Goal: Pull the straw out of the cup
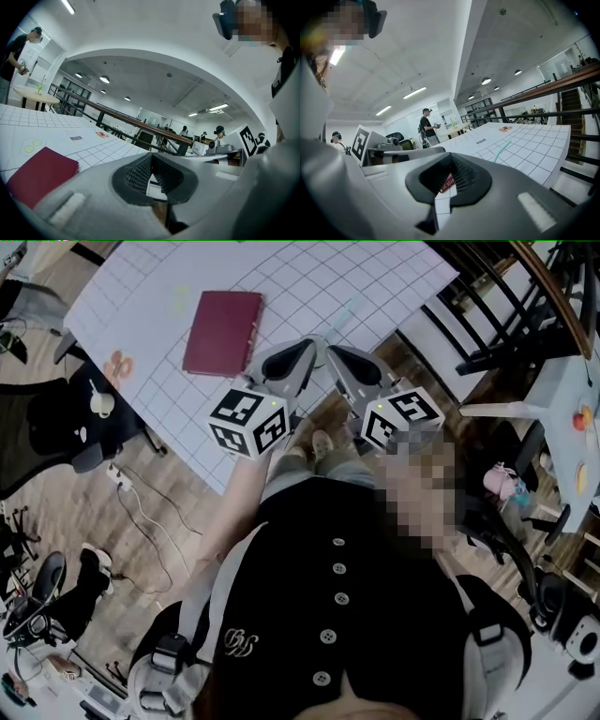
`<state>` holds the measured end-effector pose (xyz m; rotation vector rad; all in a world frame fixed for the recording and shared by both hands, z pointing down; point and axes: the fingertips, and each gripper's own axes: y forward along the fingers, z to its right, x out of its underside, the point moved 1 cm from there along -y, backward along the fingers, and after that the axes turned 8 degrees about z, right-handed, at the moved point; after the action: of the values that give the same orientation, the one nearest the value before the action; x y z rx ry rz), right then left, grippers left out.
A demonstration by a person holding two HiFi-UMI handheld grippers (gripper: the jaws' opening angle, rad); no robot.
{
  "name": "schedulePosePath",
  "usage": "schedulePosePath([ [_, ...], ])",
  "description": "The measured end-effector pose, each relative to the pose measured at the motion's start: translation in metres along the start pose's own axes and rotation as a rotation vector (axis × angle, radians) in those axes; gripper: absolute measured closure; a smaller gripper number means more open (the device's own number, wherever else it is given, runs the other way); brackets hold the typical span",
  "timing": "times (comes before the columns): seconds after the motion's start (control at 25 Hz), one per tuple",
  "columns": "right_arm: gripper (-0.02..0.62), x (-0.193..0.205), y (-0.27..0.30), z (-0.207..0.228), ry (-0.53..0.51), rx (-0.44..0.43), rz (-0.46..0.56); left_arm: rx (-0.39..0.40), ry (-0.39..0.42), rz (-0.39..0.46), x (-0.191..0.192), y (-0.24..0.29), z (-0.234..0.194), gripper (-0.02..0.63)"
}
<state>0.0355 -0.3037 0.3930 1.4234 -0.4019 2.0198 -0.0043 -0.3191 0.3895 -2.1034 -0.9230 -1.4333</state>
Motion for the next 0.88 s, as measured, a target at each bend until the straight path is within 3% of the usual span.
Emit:
schedulePosePath([
  [0.76,0.594,0.015,0.011,0.045,0.025,-0.028,-0.091,-0.078,-0.093,-0.015,0.035,0.012,-0.009,0.609],
  [0.88,0.570,0.018,0.012,0.048,0.043,-0.038,-0.098,-0.091,-0.111,-0.017,0.041,0.012,-0.011,0.609],
])
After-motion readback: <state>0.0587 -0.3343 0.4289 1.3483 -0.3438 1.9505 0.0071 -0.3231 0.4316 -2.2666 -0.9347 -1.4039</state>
